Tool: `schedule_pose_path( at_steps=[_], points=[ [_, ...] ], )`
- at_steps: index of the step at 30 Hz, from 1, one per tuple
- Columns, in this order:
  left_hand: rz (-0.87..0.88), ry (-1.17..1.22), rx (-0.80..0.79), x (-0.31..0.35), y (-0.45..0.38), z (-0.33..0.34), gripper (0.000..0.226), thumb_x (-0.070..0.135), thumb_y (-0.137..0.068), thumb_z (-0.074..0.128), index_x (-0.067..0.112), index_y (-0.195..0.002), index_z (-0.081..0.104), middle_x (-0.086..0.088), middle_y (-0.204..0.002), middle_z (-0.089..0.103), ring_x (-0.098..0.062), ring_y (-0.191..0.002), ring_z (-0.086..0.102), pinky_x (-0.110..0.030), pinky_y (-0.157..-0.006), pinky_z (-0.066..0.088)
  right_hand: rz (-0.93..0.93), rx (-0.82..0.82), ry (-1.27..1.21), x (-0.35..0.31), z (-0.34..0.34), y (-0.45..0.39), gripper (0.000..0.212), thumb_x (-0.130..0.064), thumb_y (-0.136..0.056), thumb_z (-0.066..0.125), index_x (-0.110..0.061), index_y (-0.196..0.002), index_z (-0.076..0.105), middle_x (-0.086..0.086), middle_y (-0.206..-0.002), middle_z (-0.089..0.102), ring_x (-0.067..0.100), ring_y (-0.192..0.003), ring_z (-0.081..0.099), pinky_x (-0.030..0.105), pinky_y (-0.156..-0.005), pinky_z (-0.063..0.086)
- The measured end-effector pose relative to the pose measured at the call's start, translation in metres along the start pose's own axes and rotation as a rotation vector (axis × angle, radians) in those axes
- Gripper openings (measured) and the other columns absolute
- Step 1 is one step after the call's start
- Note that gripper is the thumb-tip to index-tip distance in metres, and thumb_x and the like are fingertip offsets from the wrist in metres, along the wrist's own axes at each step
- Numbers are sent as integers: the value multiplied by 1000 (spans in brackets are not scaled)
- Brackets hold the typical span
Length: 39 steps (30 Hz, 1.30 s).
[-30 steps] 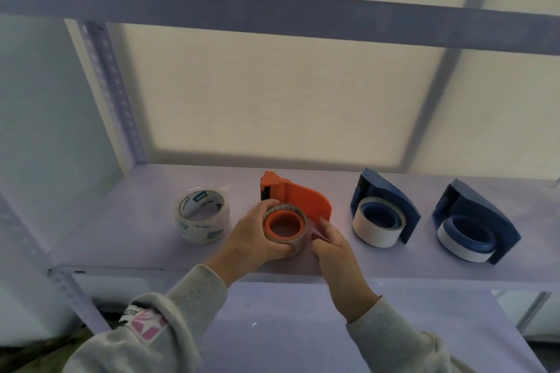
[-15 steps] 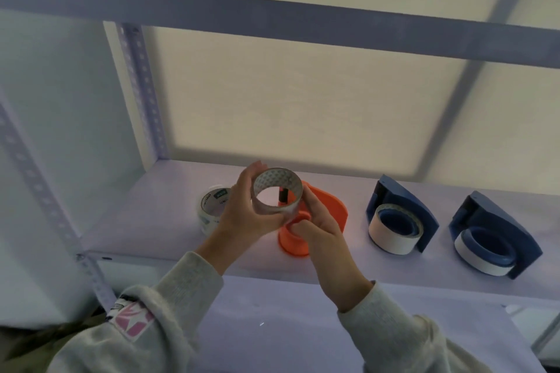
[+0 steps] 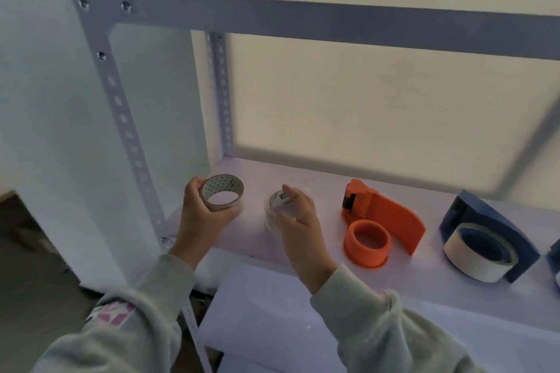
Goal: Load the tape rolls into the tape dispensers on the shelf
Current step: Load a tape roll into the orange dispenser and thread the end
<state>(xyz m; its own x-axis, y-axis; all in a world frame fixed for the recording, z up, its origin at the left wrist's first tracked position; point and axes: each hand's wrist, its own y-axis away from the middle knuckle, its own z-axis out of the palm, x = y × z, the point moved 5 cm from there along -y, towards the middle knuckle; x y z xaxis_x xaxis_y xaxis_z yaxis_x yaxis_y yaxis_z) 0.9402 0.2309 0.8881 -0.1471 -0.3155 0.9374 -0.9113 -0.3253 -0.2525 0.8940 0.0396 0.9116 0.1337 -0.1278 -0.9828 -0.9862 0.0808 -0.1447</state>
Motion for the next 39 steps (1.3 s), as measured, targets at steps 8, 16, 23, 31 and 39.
schedule_pose_path(
  at_steps=[8, 16, 23, 31, 39],
  points=[
    [66, -239, 61, -7, 0, 11, 94, 18, -66, 84, 6, -142, 31, -16, -149, 32, -30, -138, 31, -38, -113, 29, 116, 160, -11, 25, -27, -10, 57, -15, -88, 56, -17, -142, 37, 3, -143, 38, 15, -123, 40, 35, -107, 36],
    [-223, 207, -442, 30, 40, 90, 107, 73, -66, 53, 15, -149, 20, -8, -155, 30, -21, -141, 31, -45, -116, 27, 257, 105, -125, 45, -30, -13, 53, -12, -95, 51, -17, -144, 31, 1, -126, 55, 17, -112, 55, 34, -97, 47],
    [-263, 375, -411, 32, 52, 91, 58, 50, -80, 59, 22, -129, 50, -1, -124, 62, -18, -115, 57, -42, -106, 41, 150, 95, -45, 30, -47, -8, 49, -9, -94, 54, -16, -141, 41, 2, -132, 58, 15, -121, 55, 34, -105, 45],
    [-52, 565, -505, 94, 99, 104, 38, 26, -84, 58, 26, -122, 56, -1, -121, 65, -13, -115, 59, -31, -99, 45, -119, 319, 141, -19, -109, 22, 35, -17, -92, 59, -22, -127, 58, -8, -115, 68, 10, -105, 64, 39, -96, 52],
    [-137, 401, -618, 98, 136, 142, 32, 19, -91, 53, 23, -122, 57, 3, -115, 68, -10, -109, 62, -32, -96, 49, -31, 413, 268, 2, -168, 31, 22, -18, -93, 58, -33, -108, 64, -14, -99, 72, 3, -93, 67, 29, -85, 56]
  ],
)
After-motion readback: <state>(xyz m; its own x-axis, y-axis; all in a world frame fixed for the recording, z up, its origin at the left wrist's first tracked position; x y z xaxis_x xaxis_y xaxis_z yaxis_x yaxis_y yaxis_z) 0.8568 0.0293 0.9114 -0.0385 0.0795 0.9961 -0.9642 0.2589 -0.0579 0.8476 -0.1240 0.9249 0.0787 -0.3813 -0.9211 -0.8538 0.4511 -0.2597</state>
